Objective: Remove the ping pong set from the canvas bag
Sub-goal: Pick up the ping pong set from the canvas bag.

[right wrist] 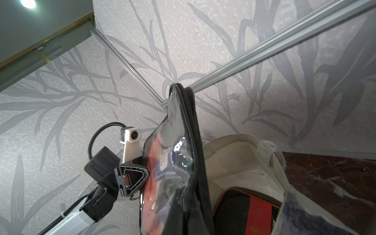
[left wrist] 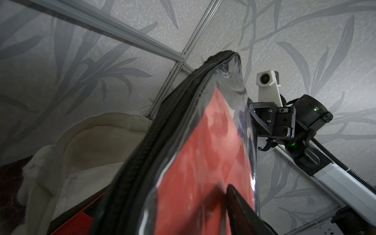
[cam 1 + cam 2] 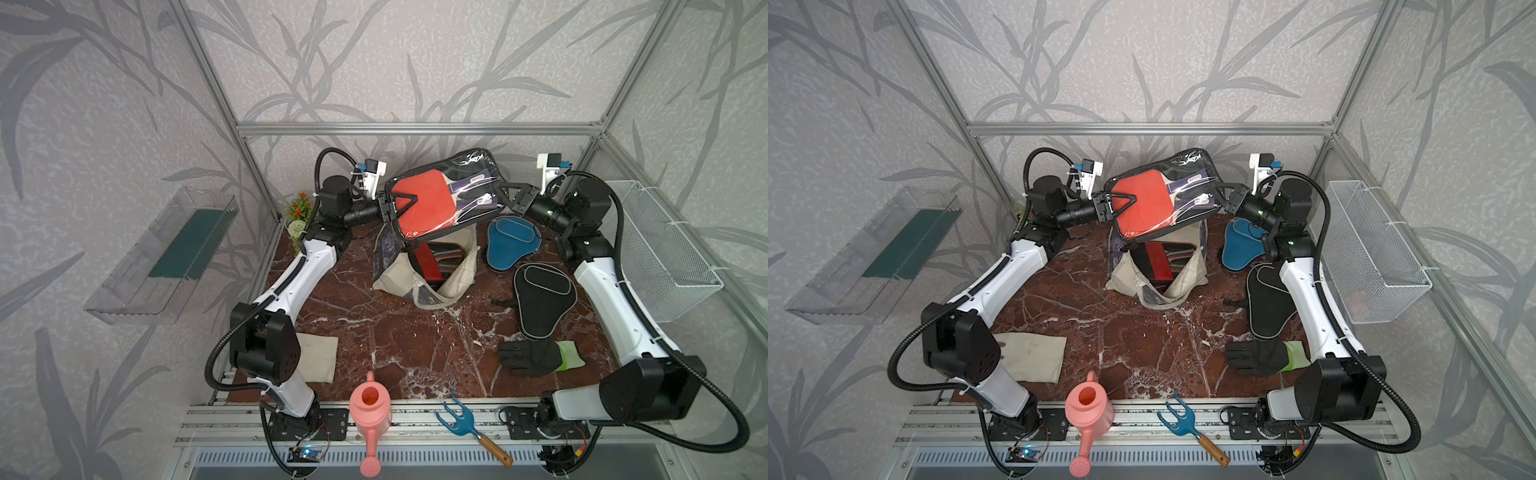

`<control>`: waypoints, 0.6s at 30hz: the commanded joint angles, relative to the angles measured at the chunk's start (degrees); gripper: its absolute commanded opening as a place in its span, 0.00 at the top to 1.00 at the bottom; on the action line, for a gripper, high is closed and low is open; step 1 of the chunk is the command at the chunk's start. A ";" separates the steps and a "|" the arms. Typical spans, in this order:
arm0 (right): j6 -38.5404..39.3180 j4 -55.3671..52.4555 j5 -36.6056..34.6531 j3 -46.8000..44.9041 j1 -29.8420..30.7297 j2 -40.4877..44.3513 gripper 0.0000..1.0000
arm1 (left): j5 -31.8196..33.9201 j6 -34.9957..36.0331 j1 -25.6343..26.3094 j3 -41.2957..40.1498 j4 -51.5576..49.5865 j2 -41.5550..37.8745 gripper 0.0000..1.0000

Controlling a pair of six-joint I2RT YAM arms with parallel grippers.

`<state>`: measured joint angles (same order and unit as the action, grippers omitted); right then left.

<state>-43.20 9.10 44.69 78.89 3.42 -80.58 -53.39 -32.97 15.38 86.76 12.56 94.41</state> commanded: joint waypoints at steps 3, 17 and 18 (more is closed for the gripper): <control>9.37 -4.67 1.43 -2.20 1.24 4.26 1.00 | -0.23 8.53 -0.37 4.69 -7.21 -4.85 0.97; 55.69 -53.48 1.27 17.51 -1.73 5.41 0.01 | -9.93 50.10 -1.68 42.82 -71.65 9.68 1.00; 57.89 -55.31 3.19 19.01 -1.79 5.54 0.01 | -10.53 53.15 -1.58 45.69 -75.88 10.63 1.00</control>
<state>2.00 -34.41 45.30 94.19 1.63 -76.99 -56.84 6.02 13.21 125.45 -47.99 104.44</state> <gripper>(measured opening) 0.990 0.189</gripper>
